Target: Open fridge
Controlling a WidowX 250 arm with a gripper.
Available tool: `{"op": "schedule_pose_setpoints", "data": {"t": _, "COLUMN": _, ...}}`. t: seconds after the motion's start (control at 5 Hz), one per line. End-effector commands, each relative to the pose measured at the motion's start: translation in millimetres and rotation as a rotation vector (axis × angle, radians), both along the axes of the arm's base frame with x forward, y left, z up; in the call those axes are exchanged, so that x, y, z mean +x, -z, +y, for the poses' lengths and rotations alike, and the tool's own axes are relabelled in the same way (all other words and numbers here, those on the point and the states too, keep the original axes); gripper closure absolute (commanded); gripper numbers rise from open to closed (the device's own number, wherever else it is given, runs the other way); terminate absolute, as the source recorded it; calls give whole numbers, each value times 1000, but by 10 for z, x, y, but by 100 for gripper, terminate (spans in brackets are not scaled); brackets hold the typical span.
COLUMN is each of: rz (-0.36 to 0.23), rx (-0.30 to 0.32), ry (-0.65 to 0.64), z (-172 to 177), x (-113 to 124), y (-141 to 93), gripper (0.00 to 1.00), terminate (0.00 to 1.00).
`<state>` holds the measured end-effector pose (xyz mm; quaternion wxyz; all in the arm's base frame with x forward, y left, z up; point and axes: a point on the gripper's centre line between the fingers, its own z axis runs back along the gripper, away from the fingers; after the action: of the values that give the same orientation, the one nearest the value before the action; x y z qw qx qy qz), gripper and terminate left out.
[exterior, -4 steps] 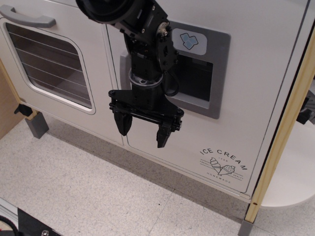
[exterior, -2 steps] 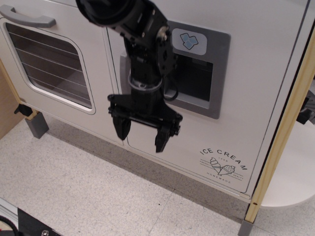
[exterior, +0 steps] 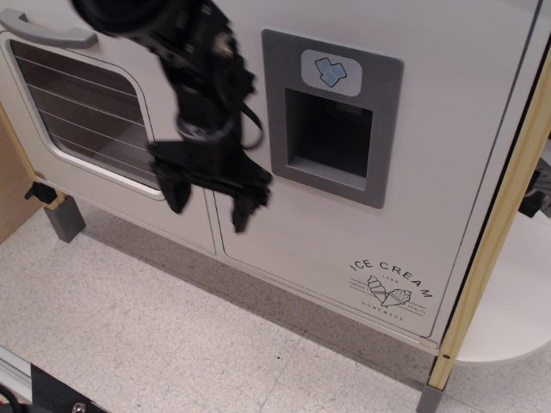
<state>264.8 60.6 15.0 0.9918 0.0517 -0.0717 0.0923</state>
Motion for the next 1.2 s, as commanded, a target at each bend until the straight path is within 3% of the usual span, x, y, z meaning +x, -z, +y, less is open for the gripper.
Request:
{"op": "schedule_pose_setpoints", "data": {"t": 0.0, "rz": -160, "rx": 31, "ry": -28, "z": 393, "x": 163, "y": -434, "gripper": 0, "terminate": 0}}
{"op": "schedule_pose_setpoints", "data": {"t": 0.4, "rz": -144, "rx": 29, "ry": 57, "z": 384, "x": 339, "y": -542, "gripper": 0, "terminate": 0}}
{"op": "schedule_pose_setpoints", "data": {"t": 0.8, "rz": -172, "rx": 24, "ry": 136, "z": 390, "x": 570, "y": -491, "gripper": 0, "terminate": 0}}
{"op": "schedule_pose_setpoints", "data": {"t": 1.0, "rz": -221, "rx": 27, "ry": 157, "z": 368, "x": 666, "y": -427, "gripper": 0, "terminate": 0}}
